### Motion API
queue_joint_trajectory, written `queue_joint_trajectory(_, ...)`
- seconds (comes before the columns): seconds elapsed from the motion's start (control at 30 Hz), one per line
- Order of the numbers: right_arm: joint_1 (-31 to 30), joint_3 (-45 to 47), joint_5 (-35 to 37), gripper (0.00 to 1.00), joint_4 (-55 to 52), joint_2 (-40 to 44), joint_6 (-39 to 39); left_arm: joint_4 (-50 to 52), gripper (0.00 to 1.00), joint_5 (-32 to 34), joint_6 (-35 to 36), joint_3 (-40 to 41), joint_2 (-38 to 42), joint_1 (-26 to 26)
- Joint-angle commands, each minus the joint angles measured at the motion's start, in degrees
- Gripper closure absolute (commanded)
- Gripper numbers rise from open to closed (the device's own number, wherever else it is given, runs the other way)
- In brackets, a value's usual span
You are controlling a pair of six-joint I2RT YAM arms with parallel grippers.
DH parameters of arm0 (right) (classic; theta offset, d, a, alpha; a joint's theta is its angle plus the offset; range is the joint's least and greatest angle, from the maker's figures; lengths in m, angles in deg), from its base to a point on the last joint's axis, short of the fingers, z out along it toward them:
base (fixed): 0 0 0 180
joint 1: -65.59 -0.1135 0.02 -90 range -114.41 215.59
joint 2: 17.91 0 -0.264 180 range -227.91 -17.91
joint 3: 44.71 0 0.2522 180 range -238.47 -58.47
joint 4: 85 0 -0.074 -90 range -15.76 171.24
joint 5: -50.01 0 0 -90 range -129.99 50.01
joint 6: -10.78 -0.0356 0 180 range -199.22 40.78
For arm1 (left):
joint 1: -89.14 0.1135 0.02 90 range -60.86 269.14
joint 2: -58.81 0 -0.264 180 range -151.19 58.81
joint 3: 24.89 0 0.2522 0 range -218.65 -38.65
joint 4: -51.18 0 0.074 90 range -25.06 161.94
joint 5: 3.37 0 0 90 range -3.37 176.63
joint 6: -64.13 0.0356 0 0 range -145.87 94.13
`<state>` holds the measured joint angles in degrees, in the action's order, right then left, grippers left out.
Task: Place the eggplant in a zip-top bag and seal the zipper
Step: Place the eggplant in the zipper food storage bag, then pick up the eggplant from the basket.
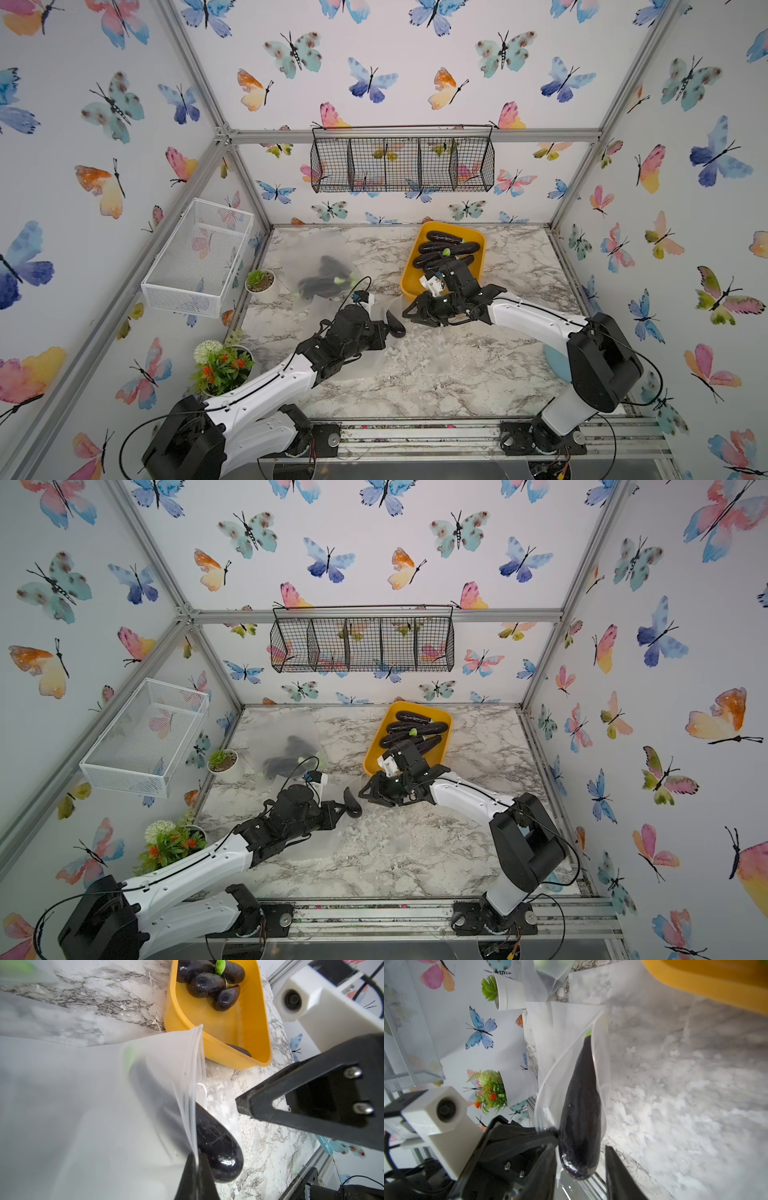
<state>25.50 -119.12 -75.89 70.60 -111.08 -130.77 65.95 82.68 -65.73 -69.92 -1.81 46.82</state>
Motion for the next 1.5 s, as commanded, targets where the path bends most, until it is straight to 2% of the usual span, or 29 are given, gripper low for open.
queue_joint_trajectory(0.0, -2.04, 1.09, 0.96, 0.71, 0.53, -0.18, 2.37, -0.76, 1.00, -0.23, -0.31, -0.37, 0.60, 0.31)
queue_joint_trajectory(0.17, -5.35, -1.16, 1.19, 0.80, 3.89, -5.70, 1.38, -0.99, 1.00, -1.38, -1.04, -0.34, 1.04, 0.31)
queue_joint_trajectory(0.37, -7.02, -3.15, 4.41, 0.81, 7.44, -8.43, -1.22, -0.59, 1.00, -3.28, -2.39, -0.52, 2.87, 0.31)
queue_joint_trajectory(0.47, -7.03, -4.39, 4.80, 0.72, 10.83, -9.05, -2.92, -0.06, 1.00, -3.25, -3.27, -0.39, 3.36, 0.31)
queue_joint_trajectory(0.6, -6.59, -8.12, 5.42, 0.57, 7.44, -5.87, 0.94, 1.07, 1.00, 0.96, -3.66, 0.28, 3.26, 0.53)
queue_joint_trajectory(0.67, -5.10, -8.31, 7.55, 0.52, 4.98, -2.78, 2.86, 0.40, 1.00, 1.05, -3.49, 1.04, 2.35, 1.01)
queue_joint_trajectory(0.83, 3.49, -6.86, 11.15, 0.50, -2.74, -0.64, 7.36, 0.47, 1.00, 0.10, -1.82, 0.35, -0.39, 1.11)
queue_joint_trajectory(0.97, 12.64, -6.38, 16.74, 0.45, -1.75, -3.24, 8.82, 0.23, 1.00, -0.23, -1.16, 0.13, -1.16, 0.84)
queue_joint_trajectory(1.07, 17.31, -8.95, 23.68, 0.43, -0.29, -8.44, 8.89, 0.56, 1.00, 0.10, -0.06, -0.47, -1.58, 0.28)
queue_joint_trajectory(1.3, 20.80, -18.76, 29.35, 0.39, -0.67, -21.61, 4.52, 1.53, 1.00, 0.95, 0.09, -1.63, -2.66, -1.37)
queue_joint_trajectory(1.47, 21.46, -19.75, 29.88, 0.38, 1.93, -25.71, -1.88, 1.62, 1.00, 1.56, -0.05, -1.70, -2.15, -1.62)
